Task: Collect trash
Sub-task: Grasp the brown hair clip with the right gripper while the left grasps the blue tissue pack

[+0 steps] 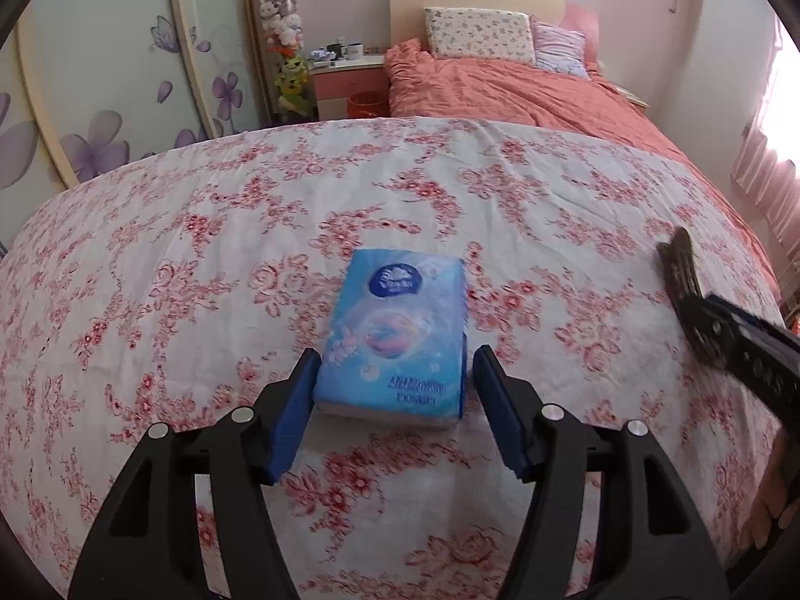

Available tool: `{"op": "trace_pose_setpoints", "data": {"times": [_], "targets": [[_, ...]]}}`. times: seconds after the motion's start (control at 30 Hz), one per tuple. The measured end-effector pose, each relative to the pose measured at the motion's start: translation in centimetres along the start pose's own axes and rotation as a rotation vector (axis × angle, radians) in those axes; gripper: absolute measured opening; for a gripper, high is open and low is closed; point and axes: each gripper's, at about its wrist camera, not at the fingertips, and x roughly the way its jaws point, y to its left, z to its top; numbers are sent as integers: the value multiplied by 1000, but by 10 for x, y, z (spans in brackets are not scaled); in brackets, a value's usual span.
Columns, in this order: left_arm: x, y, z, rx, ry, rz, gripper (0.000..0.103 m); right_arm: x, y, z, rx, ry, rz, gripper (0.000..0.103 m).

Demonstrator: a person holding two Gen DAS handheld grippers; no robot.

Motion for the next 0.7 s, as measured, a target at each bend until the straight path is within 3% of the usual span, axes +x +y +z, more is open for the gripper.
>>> {"op": "trace_pose_setpoints", "data": {"times": [0.2, 0.27, 0.33, 0.6, 0.7], "targets": [[-10, -11, -15, 42, 0, -26, 63, -44, -38, -44, -22, 33, 15, 28], [-11, -11, -17, 35, -1, -21, 68, -54, -48, -52, -4, 38, 33, 30], [-10, -8, -16, 11, 0, -17, 78, -57, -50, -53, 9, 23, 45, 42], [9, -6, 5, -72, 8, 37, 77, -42, -42, -44, -5, 7, 0, 38], [15, -6, 13, -73, 2, 46, 66, -39, -43, -40, 7, -7, -10, 33]]}}
